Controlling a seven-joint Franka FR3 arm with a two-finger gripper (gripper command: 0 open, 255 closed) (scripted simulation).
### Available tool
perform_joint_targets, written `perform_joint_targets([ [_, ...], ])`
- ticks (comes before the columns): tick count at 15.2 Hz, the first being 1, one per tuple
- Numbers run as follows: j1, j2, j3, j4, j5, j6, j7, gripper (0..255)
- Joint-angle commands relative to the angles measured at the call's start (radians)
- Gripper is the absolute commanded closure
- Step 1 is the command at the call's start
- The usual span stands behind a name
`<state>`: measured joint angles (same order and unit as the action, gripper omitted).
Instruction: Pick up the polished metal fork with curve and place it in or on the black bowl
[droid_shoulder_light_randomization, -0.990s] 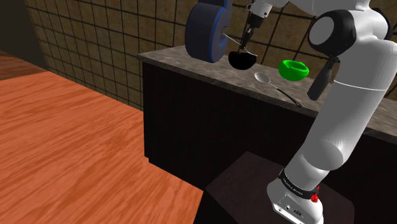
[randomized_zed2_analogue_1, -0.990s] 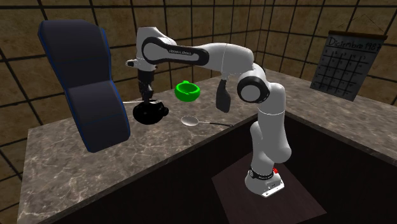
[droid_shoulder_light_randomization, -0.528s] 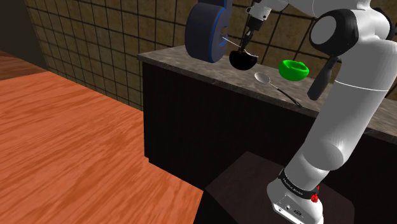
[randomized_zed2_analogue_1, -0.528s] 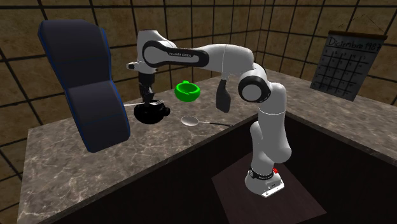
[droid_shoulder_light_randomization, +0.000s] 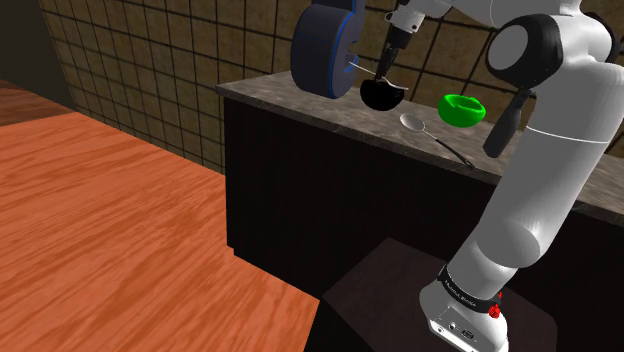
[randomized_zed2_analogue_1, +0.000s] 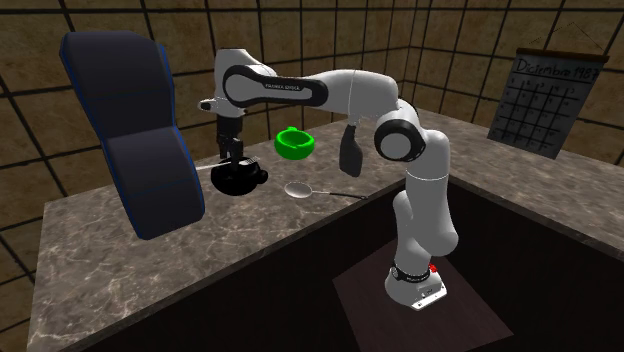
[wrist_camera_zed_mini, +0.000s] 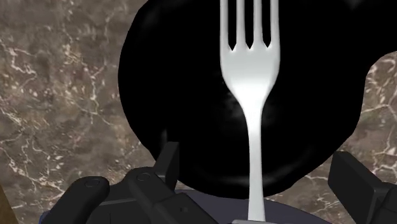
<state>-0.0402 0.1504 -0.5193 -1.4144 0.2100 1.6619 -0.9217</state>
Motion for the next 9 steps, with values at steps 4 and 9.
perform_joint_targets([
  [4, -0.032, 0.041, -0.012, 0.181, 0.026, -0.148, -0.006, 0],
  [9, -0.032, 0.041, -0.012, 0.181, 0.026, -0.148, -0.006, 0],
])
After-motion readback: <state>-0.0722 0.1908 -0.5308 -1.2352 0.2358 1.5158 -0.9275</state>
